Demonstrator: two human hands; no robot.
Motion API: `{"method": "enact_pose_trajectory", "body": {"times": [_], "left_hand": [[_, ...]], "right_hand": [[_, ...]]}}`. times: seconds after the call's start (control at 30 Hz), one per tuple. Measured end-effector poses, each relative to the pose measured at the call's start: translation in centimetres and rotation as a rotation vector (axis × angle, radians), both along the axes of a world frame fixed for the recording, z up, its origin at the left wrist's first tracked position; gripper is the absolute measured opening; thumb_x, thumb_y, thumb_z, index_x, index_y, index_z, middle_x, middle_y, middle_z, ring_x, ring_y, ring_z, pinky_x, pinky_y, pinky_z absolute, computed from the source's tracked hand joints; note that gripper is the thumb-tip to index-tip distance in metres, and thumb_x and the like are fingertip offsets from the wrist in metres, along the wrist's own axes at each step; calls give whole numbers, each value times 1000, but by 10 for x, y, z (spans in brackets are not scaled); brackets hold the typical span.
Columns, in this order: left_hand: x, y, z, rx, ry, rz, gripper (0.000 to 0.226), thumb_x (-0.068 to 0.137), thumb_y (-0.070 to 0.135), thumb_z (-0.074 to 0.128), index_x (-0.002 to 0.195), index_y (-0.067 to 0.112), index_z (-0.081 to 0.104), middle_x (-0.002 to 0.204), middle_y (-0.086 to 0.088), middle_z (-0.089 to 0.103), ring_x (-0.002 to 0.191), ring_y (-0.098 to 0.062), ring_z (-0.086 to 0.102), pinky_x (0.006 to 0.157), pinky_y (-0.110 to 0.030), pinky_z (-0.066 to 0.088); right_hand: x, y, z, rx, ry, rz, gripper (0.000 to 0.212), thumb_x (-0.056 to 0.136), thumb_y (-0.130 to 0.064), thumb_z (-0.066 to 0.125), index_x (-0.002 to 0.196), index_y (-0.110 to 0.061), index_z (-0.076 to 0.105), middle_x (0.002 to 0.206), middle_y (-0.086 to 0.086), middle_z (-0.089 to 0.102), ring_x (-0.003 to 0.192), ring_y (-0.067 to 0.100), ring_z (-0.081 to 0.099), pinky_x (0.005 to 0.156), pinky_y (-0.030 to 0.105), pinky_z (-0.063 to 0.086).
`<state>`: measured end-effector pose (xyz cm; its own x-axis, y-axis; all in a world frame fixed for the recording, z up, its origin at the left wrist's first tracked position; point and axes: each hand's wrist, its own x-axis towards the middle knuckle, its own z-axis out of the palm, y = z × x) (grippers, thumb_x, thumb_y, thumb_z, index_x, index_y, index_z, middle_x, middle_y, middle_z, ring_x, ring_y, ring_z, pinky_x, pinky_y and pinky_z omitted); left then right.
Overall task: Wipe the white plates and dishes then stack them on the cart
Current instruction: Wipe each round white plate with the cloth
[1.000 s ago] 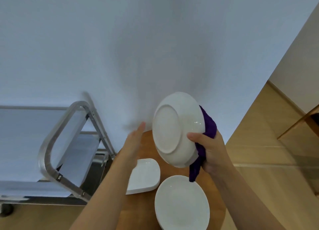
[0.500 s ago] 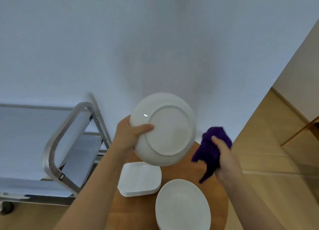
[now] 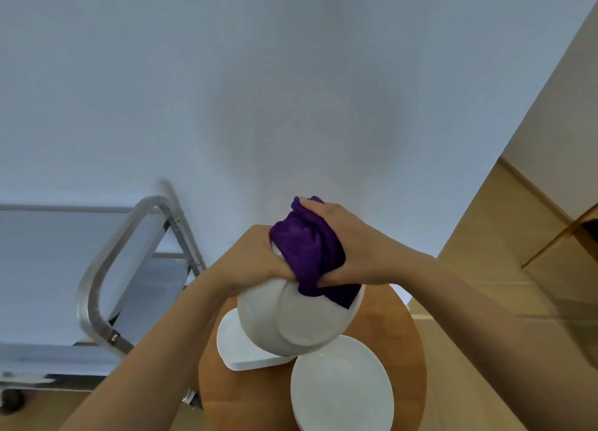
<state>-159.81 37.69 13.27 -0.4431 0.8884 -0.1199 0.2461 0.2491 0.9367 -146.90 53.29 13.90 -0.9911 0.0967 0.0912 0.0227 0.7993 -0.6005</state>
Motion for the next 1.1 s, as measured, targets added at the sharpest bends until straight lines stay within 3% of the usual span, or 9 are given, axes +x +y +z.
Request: {"method": "enact_pose_trajectory", "body": {"times": [0.1,0.3,0.43,0.57,0.67,0.77,0.87,1.0,1.1], "left_hand": [[6,-2,4,15,28,-24,42,46,13,80,85,24,68,79,7,72,75,-7,68,62,-16,52],[13,-9,10,84,141,102,49,43,32,80,88,25,64,83,6,69,76,-8,66,60,-17,51],[6,-15,17,260,3,222,57,33,34,81,85,16,68,84,-4,73,78,-20,70,63,-34,59],[7,-10,17,408,-144,362,54,32,31,82,83,20,68,85,0,73,77,-18,70,60,-33,58],[16,6,8,481,-283,492,57,34,27,83,88,18,65,84,0,73,79,-20,70,63,-36,58],[31,24,-2,552,-423,614,43,52,10,85,86,23,63,74,8,72,76,-18,68,60,-32,57],[34,19,-9,521,-400,518,46,52,17,87,92,26,64,80,12,74,74,-9,70,56,-23,55],[5,-4,-8,319,-923,66,72,37,42,93,102,17,75,102,-9,72,91,-27,70,69,-40,59],[1,-6,-18,217,-1033,1,73,35,31,96,101,11,75,101,-16,70,88,-34,69,73,-48,58]], "right_hand": [[-3,8,5,-56,26,33,97,57,-35,88,135,-45,30,131,-25,41,116,-4,44,92,18,46],[4,26,10,-327,109,-41,85,51,-33,82,123,-48,40,115,-32,50,106,-4,55,78,14,51],[13,26,-3,-579,357,-93,66,55,-19,78,113,-42,56,108,-14,64,101,6,62,79,19,51],[16,10,-31,-870,604,-395,72,55,-26,73,124,-27,53,114,-4,65,106,16,61,84,28,53],[6,-15,-55,-1197,597,-716,93,48,-33,78,132,-19,42,121,8,59,109,26,59,90,43,52],[-5,-31,-64,-1448,582,-830,82,55,-31,76,131,-20,44,118,7,62,104,26,61,90,46,52],[2,-12,-56,-1416,575,-772,70,60,-24,71,126,-13,50,105,7,64,94,23,62,79,40,54],[30,25,-40,-1093,354,-506,50,57,-17,72,105,-26,59,88,-5,71,79,13,68,63,26,53],[33,41,-26,-965,160,-399,43,55,-22,76,96,-27,64,88,-2,72,79,15,69,63,25,54]]}}
